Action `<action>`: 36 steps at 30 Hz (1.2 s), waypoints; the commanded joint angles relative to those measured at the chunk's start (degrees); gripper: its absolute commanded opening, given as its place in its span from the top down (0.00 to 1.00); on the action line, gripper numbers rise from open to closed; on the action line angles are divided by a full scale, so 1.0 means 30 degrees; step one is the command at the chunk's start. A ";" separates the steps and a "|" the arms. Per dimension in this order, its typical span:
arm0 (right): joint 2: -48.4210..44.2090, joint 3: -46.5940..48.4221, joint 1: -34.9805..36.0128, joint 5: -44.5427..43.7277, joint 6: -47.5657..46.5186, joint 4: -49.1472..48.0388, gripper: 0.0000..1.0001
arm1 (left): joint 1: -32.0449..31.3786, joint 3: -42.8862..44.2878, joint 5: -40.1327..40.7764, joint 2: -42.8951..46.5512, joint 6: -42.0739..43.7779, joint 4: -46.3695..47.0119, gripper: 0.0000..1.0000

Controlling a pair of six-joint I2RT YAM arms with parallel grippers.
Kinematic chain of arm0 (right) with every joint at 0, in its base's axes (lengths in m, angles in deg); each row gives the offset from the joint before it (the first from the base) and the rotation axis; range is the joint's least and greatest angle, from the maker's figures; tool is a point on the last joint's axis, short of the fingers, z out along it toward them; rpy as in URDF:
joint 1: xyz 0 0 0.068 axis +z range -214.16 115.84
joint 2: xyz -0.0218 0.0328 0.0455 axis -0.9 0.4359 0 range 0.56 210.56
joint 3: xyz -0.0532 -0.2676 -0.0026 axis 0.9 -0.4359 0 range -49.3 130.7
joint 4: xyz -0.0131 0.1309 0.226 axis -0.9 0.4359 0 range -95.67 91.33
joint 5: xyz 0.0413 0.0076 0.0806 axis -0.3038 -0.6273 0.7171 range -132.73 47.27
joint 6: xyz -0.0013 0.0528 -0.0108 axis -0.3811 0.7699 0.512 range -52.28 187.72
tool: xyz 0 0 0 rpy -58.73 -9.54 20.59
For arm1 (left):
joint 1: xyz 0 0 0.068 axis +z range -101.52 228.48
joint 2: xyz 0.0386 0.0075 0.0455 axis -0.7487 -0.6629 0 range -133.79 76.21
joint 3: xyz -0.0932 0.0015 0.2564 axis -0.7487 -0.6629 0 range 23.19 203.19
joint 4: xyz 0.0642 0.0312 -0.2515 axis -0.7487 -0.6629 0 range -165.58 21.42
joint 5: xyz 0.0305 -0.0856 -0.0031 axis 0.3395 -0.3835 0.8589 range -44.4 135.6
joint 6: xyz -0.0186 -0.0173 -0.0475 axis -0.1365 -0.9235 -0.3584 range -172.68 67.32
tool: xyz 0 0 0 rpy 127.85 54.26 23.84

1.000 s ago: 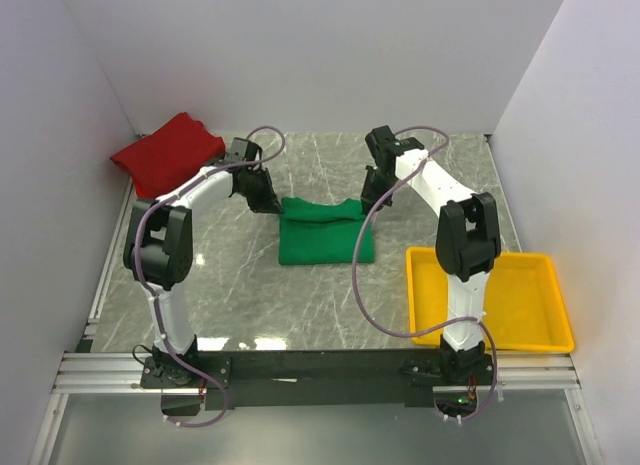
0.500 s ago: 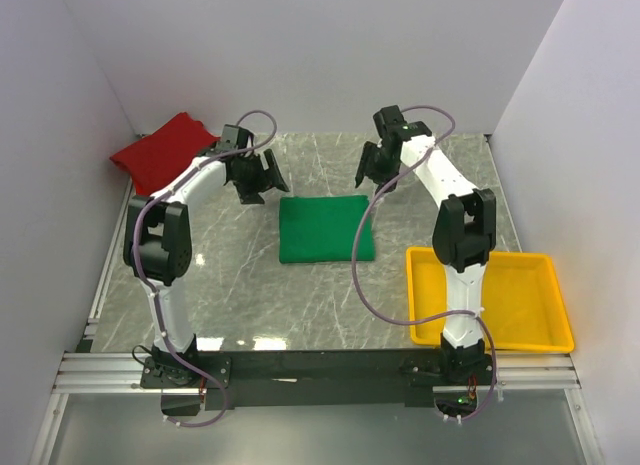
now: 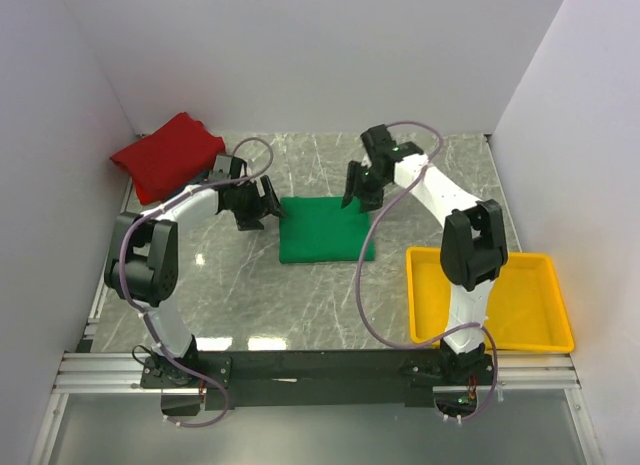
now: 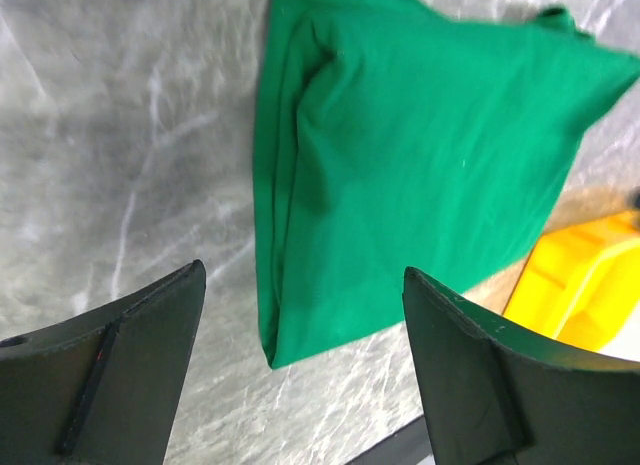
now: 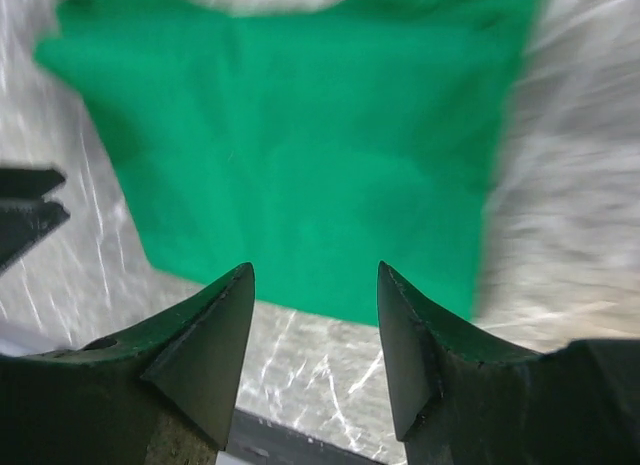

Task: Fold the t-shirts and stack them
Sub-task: Neatly place the folded tshirt to the corner

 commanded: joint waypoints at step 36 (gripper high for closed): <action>0.2508 -0.2602 0.1118 0.2002 -0.1212 -0.1069 0.43 | 0.0630 -0.3249 -0.2814 -0.3356 0.1142 1.1820 0.14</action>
